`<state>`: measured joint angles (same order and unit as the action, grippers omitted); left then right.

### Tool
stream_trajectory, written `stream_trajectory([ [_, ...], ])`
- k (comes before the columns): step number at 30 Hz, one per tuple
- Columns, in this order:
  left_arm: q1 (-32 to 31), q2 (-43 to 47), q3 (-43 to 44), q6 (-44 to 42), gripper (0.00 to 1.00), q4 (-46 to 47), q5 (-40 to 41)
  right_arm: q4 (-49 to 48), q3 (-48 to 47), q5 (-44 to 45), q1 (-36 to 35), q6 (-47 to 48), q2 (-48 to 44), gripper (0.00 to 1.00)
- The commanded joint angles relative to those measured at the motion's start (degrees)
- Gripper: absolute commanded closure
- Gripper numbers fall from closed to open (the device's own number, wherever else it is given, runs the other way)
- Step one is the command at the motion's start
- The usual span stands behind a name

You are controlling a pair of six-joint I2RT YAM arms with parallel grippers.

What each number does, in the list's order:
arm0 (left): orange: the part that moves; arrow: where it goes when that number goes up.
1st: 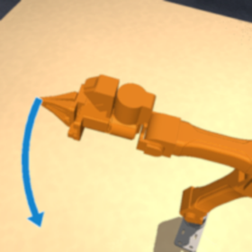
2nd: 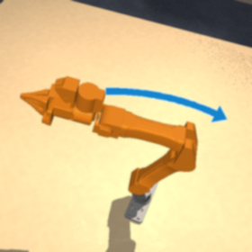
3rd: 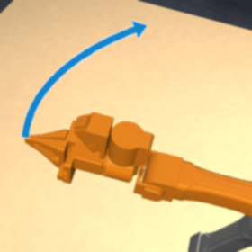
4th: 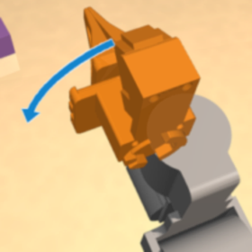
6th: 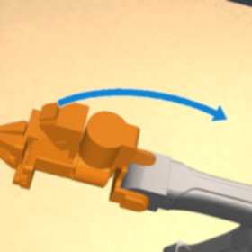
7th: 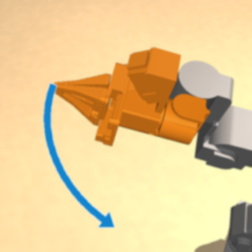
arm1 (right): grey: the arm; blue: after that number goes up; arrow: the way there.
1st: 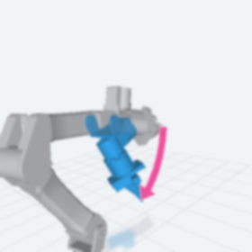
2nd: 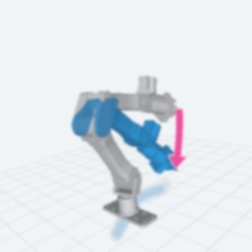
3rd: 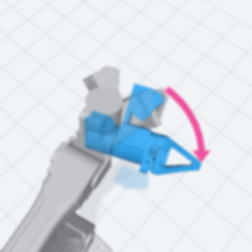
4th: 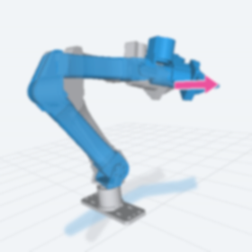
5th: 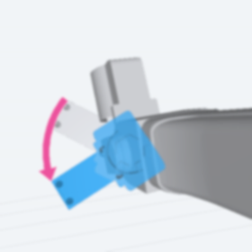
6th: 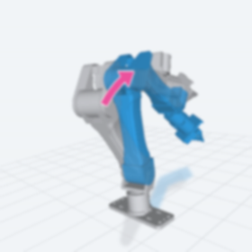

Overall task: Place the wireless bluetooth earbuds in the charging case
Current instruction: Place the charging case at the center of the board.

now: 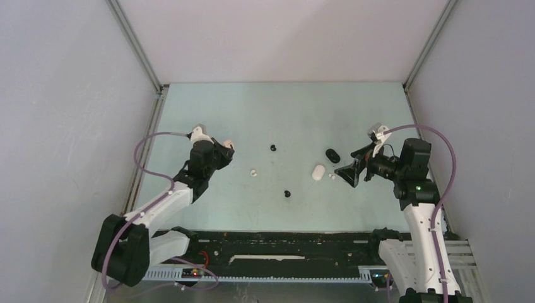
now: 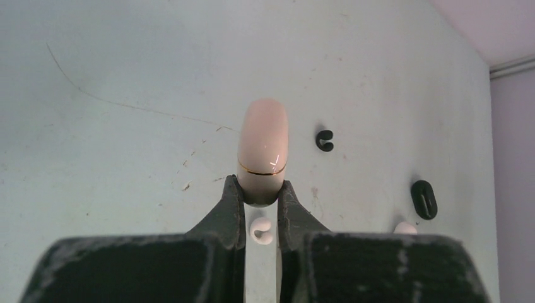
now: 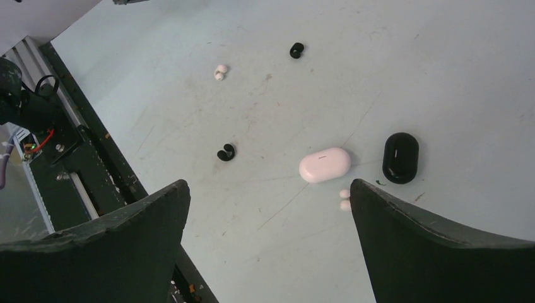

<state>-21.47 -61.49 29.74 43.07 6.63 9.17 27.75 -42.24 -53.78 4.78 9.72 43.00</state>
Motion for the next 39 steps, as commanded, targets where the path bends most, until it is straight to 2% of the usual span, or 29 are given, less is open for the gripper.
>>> stream_trajectory([
  [1,2.2,-6.8,1.7,5.6,0.97,7.8,-4.9,0.0,-0.3,1.1,-1.5,3.2,0.7,0.0],
  [10,4.8,-22.5,2.6,13.9,0.89,18.6,-11.8,0.8,-0.3,5.3,-5.4,6.0,1.6,0.0],
  [14,5.0,-24.8,2.6,15.0,0.83,19.7,-12.4,1.0,-0.3,5.6,-6.3,6.6,1.4,0.0],
  [18,5.2,-25.3,2.7,15.3,0.73,18.7,-12.5,1.2,-0.2,5.9,-6.3,6.8,1.1,0.0],
  [22,5.2,-24.3,2.7,14.8,0.66,15.6,-11.4,1.3,-0.2,6.0,-6.3,7.1,1.3,0.0],
  [29,5.2,-21.1,1.3,13.2,0.65,11.4,-10.0,1.6,-0.2,5.9,-6.1,7.5,1.6,0.0],
  [35,4.4,-10.3,-0.3,9.4,0.64,5.4,-9.4,1.9,-0.2,5.9,-5.9,7.9,2.2,0.0],
  [39,1.3,-2.7,0.4,3.8,0.63,-0.9,-4.5,1.9,-0.3,6.5,-5.9,8.3,3.2,0.0],
])
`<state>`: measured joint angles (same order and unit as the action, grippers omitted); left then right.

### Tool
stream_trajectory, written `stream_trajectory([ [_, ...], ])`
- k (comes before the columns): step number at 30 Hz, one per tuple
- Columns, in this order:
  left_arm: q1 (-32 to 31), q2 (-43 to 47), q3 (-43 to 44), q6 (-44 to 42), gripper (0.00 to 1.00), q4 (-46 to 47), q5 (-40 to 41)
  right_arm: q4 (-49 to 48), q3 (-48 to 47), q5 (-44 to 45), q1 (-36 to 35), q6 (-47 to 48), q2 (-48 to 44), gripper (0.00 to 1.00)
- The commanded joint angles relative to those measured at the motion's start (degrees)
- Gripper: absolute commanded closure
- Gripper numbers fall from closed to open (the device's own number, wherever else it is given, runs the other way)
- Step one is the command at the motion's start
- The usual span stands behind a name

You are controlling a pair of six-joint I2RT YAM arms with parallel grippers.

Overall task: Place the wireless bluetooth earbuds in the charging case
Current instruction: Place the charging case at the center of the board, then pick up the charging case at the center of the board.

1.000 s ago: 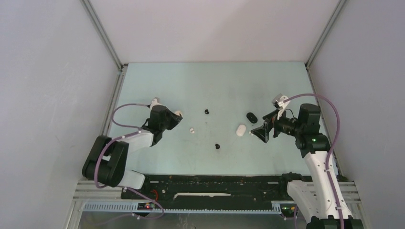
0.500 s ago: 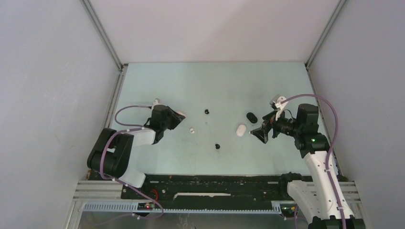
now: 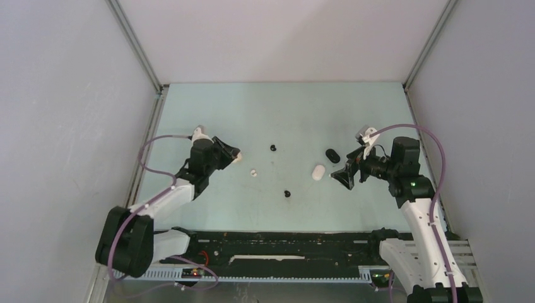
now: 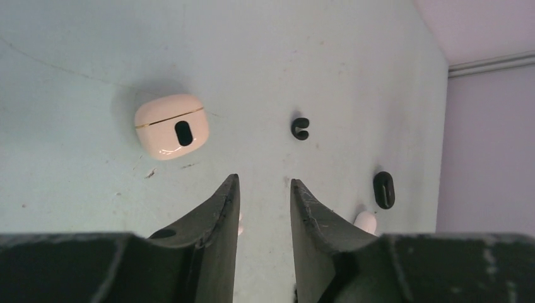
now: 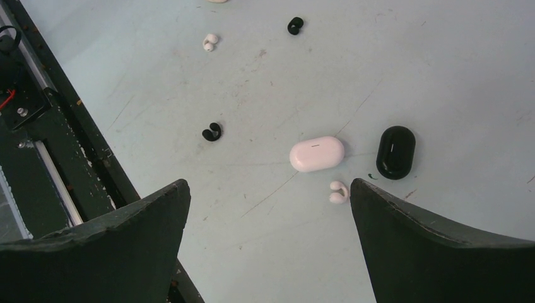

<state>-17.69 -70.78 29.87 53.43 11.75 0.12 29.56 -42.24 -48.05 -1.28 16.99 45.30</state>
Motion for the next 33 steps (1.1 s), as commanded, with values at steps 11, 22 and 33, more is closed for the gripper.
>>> stream_trajectory([
  [11,-19.1,16.4,9.3,-26.2,0.6,-17.5,11.9,-0.2,-0.2,5.4,0.6,2.8,5.0,0.0],
  [22,-25.3,27.8,11.5,-31.5,0.58,-30.9,14.2,-0.6,-0.2,6.4,2.9,6.3,10.9,0.0],
  [33,-25.0,39.2,5.5,-42.2,0.45,-34.4,19.4,-1.0,-0.3,7.8,3.2,7.2,16.6,0.02],
])
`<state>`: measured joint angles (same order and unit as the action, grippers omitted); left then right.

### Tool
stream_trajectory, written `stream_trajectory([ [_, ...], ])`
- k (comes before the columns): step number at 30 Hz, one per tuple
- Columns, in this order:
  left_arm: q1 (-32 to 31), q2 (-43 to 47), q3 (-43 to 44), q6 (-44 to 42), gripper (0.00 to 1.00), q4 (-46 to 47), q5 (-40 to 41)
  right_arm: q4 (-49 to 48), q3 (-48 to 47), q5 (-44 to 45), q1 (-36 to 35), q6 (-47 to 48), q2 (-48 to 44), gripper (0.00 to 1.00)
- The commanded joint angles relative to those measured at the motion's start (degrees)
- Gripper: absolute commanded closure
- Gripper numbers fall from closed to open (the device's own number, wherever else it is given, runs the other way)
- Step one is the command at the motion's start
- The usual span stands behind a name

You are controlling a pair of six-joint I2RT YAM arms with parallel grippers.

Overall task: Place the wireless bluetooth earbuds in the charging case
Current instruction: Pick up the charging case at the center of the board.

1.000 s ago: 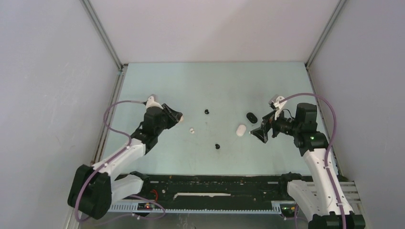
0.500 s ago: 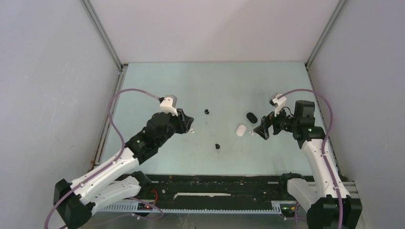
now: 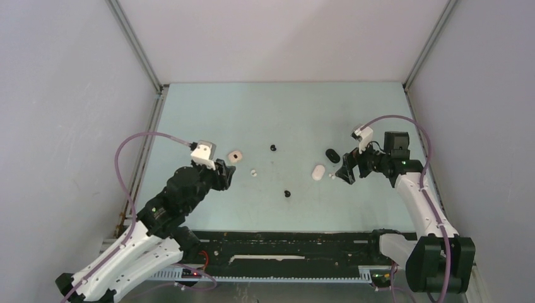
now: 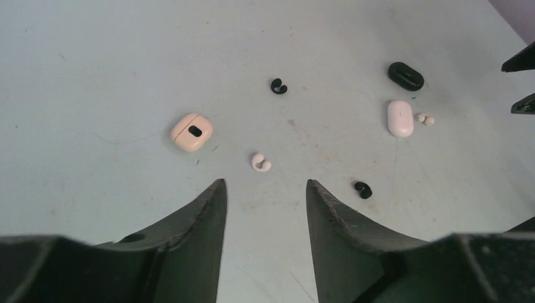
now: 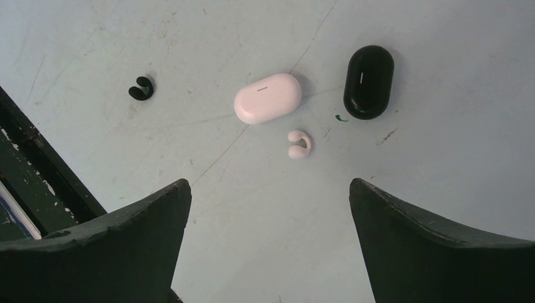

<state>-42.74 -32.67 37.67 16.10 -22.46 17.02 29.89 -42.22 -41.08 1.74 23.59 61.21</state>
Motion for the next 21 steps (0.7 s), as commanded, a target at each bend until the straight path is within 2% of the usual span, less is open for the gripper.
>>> stream_trajectory([
  [1,0.5,0.9,-2.3,-3.9,0.42,0.2,2.4,-1.8,-0.3,1.5,0.1,0.0,0.6,0.03],
  [4,3.1,-0.9,-2.3,-2.5,0.35,2.6,-2.1,-2.6,-1.5,7.8,-2.4,-2.4,0.0,0.04],
  [7,4.9,-5.7,3.1,-4.6,0.35,1.2,-4.8,-1.8,-4.5,12.3,-6.5,-3.3,2.1,0.1],
  [11,5.3,-15.9,7.5,-6.9,0.39,4.3,-4.0,-0.9,-11.5,17.7,-11.6,-2.4,11.2,0.31],
  [13,8.7,-18.4,5.6,-5.9,0.45,7.3,-12.6,0.7,-16.6,16.8,-12.4,-2.8,17.5,0.4],
  [15,11.0,-18.6,4.8,-4.1,0.45,6.6,-13.2,2.0,-21.6,15.7,-13.3,-3.4,23.0,0.46],
  [18,10.5,-16.3,2.0,-4.4,0.44,8.2,-12.0,1.9,-24.5,19.1,-17.2,-3.1,27.9,0.48],
  [21,10.1,-15.4,1.6,-5.7,0.44,8.6,-11.0,2.1,-25.2,24.0,-21.5,-1.9,29.6,0.46],
])
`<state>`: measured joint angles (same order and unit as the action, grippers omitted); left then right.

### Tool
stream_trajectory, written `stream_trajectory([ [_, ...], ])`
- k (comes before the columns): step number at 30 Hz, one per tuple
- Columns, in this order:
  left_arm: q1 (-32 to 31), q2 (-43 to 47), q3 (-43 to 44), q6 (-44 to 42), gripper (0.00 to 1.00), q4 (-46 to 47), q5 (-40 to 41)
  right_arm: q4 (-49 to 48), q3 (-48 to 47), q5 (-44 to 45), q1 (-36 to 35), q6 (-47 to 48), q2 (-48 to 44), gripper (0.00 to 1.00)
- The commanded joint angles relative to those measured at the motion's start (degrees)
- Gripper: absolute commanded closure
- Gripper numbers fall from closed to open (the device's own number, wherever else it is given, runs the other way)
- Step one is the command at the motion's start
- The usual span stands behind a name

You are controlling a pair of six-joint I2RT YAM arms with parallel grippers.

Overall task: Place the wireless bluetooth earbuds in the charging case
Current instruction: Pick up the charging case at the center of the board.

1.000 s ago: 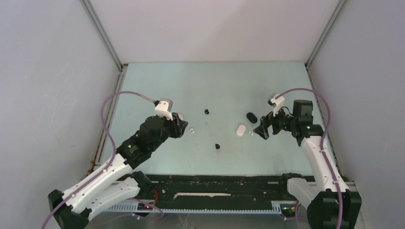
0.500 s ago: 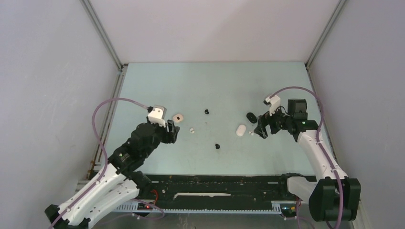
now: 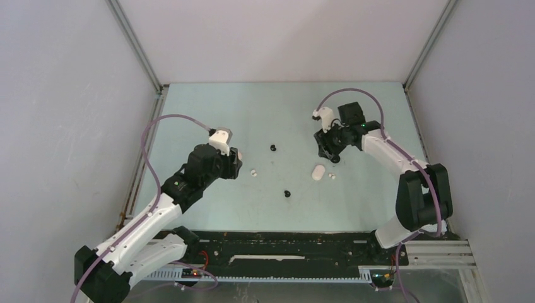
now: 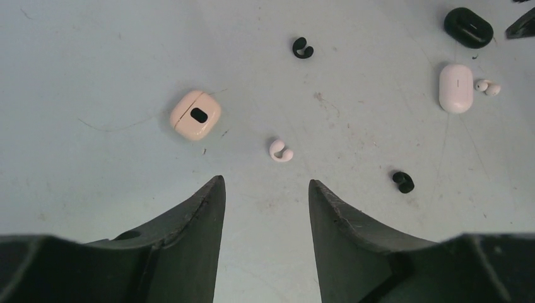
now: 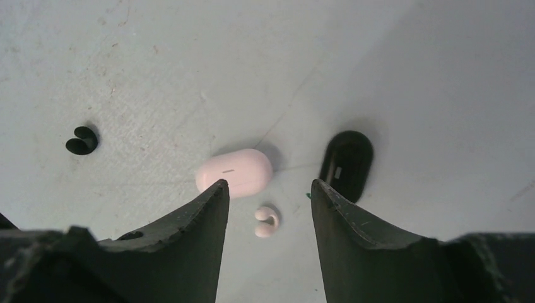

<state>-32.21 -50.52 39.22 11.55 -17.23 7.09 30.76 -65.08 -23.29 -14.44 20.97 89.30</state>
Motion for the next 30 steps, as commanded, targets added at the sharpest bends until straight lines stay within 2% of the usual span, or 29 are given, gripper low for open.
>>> stream_trajectory([
  [1,-0.4,2.5,0.4,-1.7,0.44,2.7,-0.1,0.8,-2.3,7.2,-6.0,1.0,1.8,0.44],
  [6,-0.4,2.7,0.2,-3.1,0.43,1.6,2.5,-0.1,-1.9,12.1,-7.7,2.3,3.0,0.38],
  [12,-0.4,2.0,-0.1,-2.3,0.43,2.5,-0.5,-1.9,-0.6,15.4,-5.1,2.8,3.4,0.36],
  [25,-0.4,1.8,-0.1,-2.4,0.44,2.5,-2.0,-4.0,-0.7,16.4,-1.0,3.4,8.6,0.31],
  [30,-0.4,1.6,-0.3,-2.4,0.44,2.7,-2.6,-4.3,-1.3,15.3,-0.8,3.6,11.5,0.32],
])
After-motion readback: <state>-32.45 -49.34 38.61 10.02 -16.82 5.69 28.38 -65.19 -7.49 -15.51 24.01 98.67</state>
